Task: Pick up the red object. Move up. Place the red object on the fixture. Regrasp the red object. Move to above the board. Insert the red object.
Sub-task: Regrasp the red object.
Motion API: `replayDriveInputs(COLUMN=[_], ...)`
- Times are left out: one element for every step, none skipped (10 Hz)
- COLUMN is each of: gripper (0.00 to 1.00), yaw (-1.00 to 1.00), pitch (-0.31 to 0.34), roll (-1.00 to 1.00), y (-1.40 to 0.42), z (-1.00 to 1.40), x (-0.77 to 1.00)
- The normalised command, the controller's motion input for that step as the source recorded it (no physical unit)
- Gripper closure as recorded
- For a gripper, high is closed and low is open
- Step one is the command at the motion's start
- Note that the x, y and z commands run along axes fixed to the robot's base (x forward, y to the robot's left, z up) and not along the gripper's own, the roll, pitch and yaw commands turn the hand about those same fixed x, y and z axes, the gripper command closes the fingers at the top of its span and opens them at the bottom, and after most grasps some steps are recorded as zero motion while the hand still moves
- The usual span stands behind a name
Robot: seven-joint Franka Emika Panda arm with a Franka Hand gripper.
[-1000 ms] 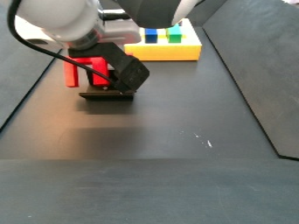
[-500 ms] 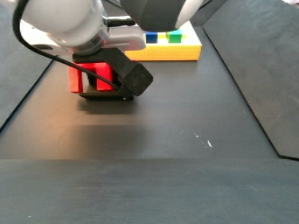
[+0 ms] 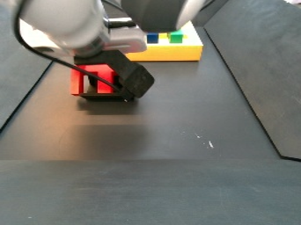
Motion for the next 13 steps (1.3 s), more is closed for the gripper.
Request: replayDriveInputs(gripper=[0.0, 0.0, 0.0, 0.0, 0.0, 0.0, 0.0, 0.0, 0.0, 0.0, 0.0, 0.0, 0.0], yaw=[0.07, 0.07, 0.08, 0.08, 0.08, 0.08, 0.09, 0.1, 0.11, 0.11, 0.12, 0.1, 0.12], pitch=[0.0, 0.0, 0.0, 0.0, 0.0, 0.0, 0.0, 0.0, 0.0, 0.0, 0.0, 0.0, 0.0], roll=[1.0, 1.0, 0.96, 0.97, 0.97, 0.98, 1.0, 1.0, 1.0, 0.95, 0.93, 0.84, 0.86], y=[-0.12, -0.17, -0.17, -0.18, -0.17, -0.15, -0.16, -0.15, -0.14, -0.15, -0.13, -0.14, -0.11], z=[0.35, 0.33, 0.25, 0.24, 0.24, 0.22, 0.21, 0.21, 0.18, 0.18, 0.15, 0.07, 0.06], x=[0.0, 0.0, 0.0, 0.0, 0.0, 0.0, 0.0, 0.0, 0.0, 0.0, 0.0, 0.0, 0.0])
